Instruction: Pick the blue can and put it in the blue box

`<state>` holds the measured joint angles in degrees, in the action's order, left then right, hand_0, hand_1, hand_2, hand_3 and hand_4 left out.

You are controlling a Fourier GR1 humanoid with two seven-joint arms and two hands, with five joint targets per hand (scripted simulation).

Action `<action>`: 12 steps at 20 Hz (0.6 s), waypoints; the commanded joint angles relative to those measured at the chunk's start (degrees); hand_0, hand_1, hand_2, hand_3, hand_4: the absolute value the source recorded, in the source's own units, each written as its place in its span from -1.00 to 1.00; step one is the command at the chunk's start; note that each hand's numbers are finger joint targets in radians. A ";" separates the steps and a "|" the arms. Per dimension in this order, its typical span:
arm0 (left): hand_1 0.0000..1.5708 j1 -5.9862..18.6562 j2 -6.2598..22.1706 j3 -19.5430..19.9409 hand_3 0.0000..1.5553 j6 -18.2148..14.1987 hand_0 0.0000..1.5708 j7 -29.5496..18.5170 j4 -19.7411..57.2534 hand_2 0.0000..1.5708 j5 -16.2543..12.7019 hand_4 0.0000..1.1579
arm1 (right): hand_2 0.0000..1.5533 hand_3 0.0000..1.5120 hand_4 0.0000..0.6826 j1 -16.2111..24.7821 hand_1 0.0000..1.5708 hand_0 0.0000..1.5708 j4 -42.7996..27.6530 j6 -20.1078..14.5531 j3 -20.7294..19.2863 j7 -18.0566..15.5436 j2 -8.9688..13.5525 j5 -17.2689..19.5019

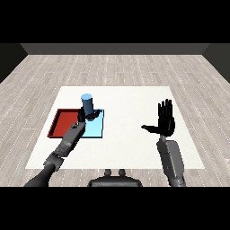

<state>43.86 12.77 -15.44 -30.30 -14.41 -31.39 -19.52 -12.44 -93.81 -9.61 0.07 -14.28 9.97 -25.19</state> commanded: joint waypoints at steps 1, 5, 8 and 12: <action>1.00 3.66 2.03 1.81 0.91 2.24 1.00 3.38 12.09 1.00 0.61 0.82 | -1.00 -1.00 -1.00 0.77 -1.00 -1.00 1.35 0.03 0.62 -0.73 -0.34 1.31; 1.00 3.93 -1.39 2.37 0.79 1.04 1.00 2.41 19.74 0.95 2.01 0.71 | -1.00 -1.00 -1.00 -1.68 -1.00 -1.00 4.00 0.20 -1.10 -0.52 -0.85 0.02; 0.92 3.62 -3.94 0.30 0.52 -3.02 0.92 5.19 24.76 0.78 4.42 0.55 | -1.00 -1.00 -1.00 -2.47 -1.00 -1.00 9.28 2.09 -1.71 -3.19 -1.16 -0.02; 0.21 2.79 -3.39 0.31 0.04 1.14 0.21 9.74 29.48 0.11 4.83 0.60 | -1.00 -1.00 -1.00 -4.90 -1.00 -1.00 11.48 1.76 -1.05 -3.81 -2.02 1.09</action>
<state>46.99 10.38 -14.41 -30.47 -7.68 -6.71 -16.00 -14.97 -85.72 -7.91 -1.11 -17.08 8.70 -24.85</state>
